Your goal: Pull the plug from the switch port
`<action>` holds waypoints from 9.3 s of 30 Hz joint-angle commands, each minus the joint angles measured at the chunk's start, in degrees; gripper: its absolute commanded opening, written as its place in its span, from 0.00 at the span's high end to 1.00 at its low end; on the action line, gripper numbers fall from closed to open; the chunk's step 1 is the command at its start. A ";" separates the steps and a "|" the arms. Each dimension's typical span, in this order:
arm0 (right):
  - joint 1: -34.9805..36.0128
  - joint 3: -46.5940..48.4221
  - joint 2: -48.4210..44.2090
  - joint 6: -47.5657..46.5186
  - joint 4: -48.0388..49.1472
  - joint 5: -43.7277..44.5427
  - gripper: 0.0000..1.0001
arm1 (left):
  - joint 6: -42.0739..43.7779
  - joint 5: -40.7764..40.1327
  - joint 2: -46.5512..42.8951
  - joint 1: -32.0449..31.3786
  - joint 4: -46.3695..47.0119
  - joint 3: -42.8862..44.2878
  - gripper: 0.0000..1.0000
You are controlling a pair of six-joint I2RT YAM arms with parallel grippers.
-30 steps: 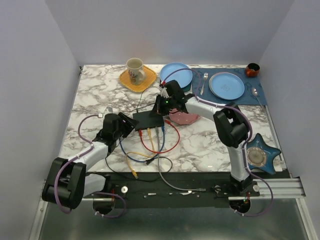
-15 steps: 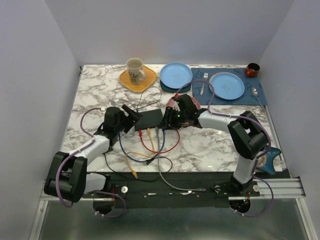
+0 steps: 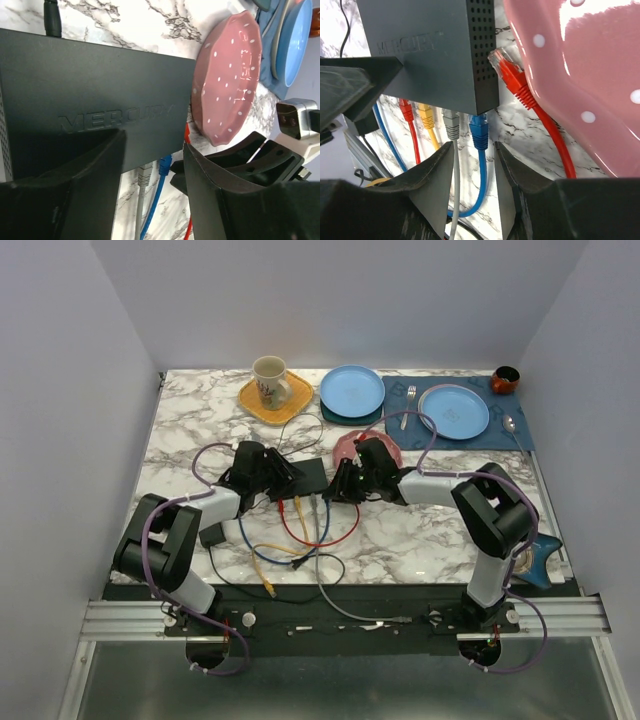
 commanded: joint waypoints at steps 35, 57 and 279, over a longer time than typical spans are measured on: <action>-4.41 -8.31 8.02 17.84 26.28 -3.55 0.69 | 1.01 2.91 3.79 0.35 1.61 -0.21 0.41; -4.06 -6.11 9.33 15.82 20.05 -3.73 0.52 | 0.31 3.62 4.23 0.35 3.10 -1.00 0.41; -2.74 -15.34 -61.24 -5.98 -23.11 22.20 0.28 | 22.88 1.09 -27.58 -19.16 11.40 19.20 1.00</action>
